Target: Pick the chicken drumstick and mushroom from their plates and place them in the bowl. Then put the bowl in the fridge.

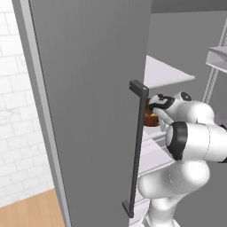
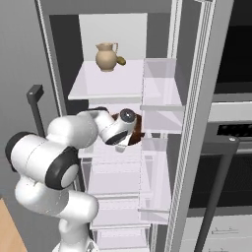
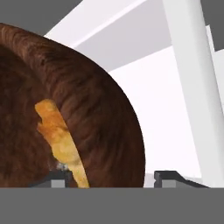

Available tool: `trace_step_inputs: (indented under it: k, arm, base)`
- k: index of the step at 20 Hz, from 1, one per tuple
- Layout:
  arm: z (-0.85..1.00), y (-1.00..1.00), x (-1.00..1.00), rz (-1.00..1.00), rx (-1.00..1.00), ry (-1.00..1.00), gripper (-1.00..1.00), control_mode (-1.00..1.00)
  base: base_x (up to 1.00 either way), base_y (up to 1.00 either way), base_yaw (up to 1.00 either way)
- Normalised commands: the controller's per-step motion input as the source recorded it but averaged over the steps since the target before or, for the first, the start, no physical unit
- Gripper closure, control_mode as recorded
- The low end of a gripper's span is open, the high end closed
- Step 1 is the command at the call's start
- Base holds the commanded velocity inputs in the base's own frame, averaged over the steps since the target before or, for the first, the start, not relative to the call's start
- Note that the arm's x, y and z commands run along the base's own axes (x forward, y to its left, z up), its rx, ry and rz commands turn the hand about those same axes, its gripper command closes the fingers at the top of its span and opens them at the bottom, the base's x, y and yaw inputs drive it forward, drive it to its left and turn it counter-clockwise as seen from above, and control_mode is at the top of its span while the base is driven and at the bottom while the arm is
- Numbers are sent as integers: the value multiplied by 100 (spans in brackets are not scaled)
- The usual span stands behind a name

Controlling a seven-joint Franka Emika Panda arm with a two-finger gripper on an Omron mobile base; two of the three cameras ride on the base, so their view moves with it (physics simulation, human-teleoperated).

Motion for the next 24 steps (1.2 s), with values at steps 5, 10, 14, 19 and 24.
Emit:
trace_step_inputs:
  k: [5,10,14,19,24]
  arm:
    - [20,12,-72,0,0,-29,-100,-100]
    - [90,23,-100,0,-1,-17,-100,-100]
    - [100,18,-100,0,-1,-1,-100,-100]
    - [100,3,-100,0,-6,1,-100,-100]
    - [100,2,-100,0,-9,4,-100,-100]
  base:
    - [0,0,0]
    - [0,0,0]
    - [0,0,0]
    - [0,0,0]
    - [0,0,0]
